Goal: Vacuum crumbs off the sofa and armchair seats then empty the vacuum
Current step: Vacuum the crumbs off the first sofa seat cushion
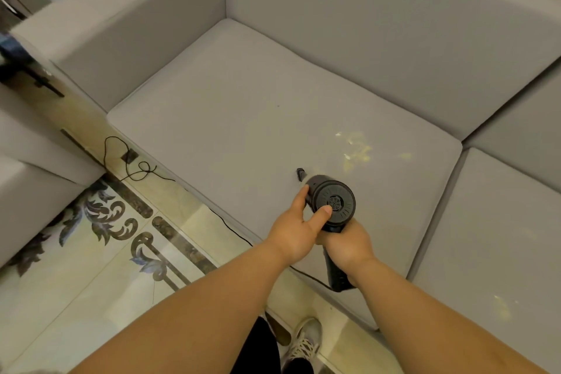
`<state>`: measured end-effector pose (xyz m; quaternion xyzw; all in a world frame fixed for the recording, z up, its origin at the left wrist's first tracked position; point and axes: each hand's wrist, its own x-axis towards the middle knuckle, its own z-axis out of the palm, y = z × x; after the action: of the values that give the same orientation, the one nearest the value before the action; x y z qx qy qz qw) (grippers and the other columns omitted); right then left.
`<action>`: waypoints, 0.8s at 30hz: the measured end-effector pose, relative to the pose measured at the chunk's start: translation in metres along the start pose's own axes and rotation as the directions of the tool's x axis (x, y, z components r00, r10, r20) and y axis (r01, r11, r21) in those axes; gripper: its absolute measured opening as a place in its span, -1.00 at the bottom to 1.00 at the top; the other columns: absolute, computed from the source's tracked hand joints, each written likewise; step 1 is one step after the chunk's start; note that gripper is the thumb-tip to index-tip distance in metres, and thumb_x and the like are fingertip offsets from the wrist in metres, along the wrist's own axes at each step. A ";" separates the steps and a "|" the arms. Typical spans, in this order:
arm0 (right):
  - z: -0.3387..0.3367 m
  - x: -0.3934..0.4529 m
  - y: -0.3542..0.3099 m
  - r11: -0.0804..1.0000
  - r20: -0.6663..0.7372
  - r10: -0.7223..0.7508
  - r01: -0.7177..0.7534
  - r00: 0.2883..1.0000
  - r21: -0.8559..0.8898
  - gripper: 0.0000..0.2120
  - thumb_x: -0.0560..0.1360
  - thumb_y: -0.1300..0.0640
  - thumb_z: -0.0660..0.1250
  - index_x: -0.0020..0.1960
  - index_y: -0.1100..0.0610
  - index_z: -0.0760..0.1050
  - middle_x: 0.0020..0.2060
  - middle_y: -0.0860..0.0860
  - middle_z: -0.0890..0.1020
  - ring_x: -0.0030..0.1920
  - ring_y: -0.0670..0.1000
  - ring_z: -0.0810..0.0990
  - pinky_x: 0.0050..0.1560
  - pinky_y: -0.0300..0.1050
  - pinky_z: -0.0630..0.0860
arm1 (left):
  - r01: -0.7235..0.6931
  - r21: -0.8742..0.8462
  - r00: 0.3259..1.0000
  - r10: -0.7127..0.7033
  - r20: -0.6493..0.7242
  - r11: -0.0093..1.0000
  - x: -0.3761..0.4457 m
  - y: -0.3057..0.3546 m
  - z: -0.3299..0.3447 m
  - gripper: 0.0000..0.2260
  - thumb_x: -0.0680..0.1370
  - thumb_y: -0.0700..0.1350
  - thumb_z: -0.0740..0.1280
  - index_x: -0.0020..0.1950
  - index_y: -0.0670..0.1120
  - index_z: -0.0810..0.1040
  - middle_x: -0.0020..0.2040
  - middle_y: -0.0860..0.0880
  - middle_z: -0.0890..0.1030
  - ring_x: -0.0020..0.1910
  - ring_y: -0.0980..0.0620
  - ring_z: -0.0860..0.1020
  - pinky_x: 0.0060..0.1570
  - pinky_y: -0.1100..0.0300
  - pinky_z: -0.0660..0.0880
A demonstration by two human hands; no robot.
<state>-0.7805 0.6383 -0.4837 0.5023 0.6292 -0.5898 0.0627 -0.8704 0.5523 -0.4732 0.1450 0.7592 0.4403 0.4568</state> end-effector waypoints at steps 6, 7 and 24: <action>-0.011 0.009 0.010 0.996 0.049 0.090 -0.089 0.995 -0.027 -0.67 0.31 0.30 0.42 0.07 0.17 0.56 -0.19 0.14 0.62 -0.19 0.16 0.55 -0.16 -0.01 0.49 | 0.049 0.001 0.998 -0.049 0.034 0.999 0.009 -0.007 0.014 -0.33 0.53 0.19 0.25 0.55 0.09 0.04 0.46 -0.02 0.33 0.40 -0.01 0.34 0.19 0.25 0.26; -0.013 0.009 0.012 0.994 0.045 0.101 -0.099 0.994 -0.036 -0.68 0.31 0.30 0.42 0.06 0.17 0.57 -0.20 0.14 0.62 -0.19 0.16 0.56 -0.16 -0.01 0.50 | 0.048 0.003 0.998 -0.048 0.032 0.999 0.008 -0.007 0.017 -0.33 0.53 0.20 0.26 0.55 0.08 0.04 0.46 -0.02 0.33 0.41 -0.01 0.33 0.20 0.26 0.26; -0.014 0.024 0.001 0.997 0.064 0.070 -0.069 0.995 -0.026 -0.74 0.27 0.29 0.41 -0.04 0.15 0.58 -0.26 0.09 0.61 -0.22 0.14 0.55 -0.16 0.02 0.51 | 0.049 0.093 0.999 -0.048 -0.012 0.994 0.022 0.002 0.013 -0.32 0.53 0.23 0.21 0.56 0.11 -0.01 0.45 0.00 0.35 0.38 -0.05 0.36 0.14 0.28 0.24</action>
<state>-0.7843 0.6629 -0.4964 0.5036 0.6160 -0.5957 0.1097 -0.8721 0.5736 -0.4863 0.1454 0.7843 0.3940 0.4565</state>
